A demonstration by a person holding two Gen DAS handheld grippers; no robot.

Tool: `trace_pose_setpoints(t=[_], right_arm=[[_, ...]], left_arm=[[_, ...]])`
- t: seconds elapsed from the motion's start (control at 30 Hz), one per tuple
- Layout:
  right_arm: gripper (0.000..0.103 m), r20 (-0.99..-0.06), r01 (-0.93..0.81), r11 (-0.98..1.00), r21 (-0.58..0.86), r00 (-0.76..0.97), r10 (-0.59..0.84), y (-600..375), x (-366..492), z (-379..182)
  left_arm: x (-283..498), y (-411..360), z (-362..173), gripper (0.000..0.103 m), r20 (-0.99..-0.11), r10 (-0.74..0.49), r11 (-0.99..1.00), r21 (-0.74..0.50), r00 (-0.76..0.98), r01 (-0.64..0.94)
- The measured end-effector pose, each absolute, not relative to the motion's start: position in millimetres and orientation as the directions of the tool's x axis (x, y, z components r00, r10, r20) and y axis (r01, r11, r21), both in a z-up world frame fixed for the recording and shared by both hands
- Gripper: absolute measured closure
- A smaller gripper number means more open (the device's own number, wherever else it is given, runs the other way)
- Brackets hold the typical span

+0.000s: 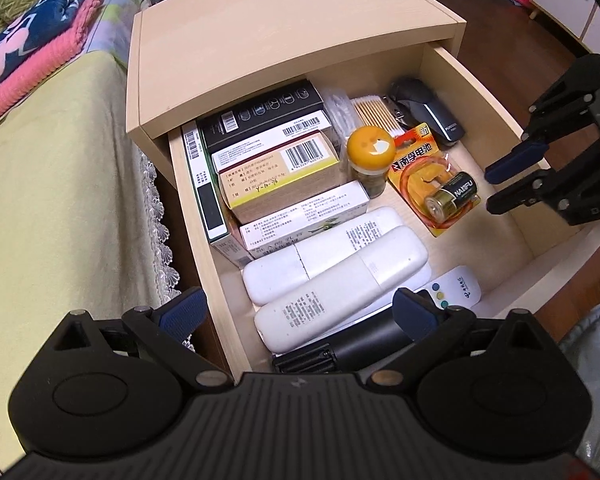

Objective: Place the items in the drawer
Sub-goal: 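Withdraw the right gripper up from the drawer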

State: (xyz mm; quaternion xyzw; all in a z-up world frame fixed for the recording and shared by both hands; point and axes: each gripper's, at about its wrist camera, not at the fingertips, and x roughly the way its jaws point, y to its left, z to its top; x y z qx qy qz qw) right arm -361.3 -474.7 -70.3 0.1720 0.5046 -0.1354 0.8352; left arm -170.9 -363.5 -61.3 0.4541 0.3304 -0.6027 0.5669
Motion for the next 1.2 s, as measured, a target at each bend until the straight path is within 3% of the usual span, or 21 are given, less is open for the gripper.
trace_pose_setpoints(t=[0.3,1.2], right_arm=[[0.071,-0.869,0.462,0.875,0.149,0.484,-0.108,-465.3,-378.3,-51.6],[0.061,-0.805,0.489,0.858,0.157,0.567,-0.176,-428.3,-422.8,-24.7]], left_arm=[[-190.4,-357.6,-49.3,0.003,-0.917,-0.393,-0.093,0.121,0.075,0.988],[-232.8,-304.8,-29.7,0.003,-0.881,-0.450,0.050,0.136,0.143,0.990]])
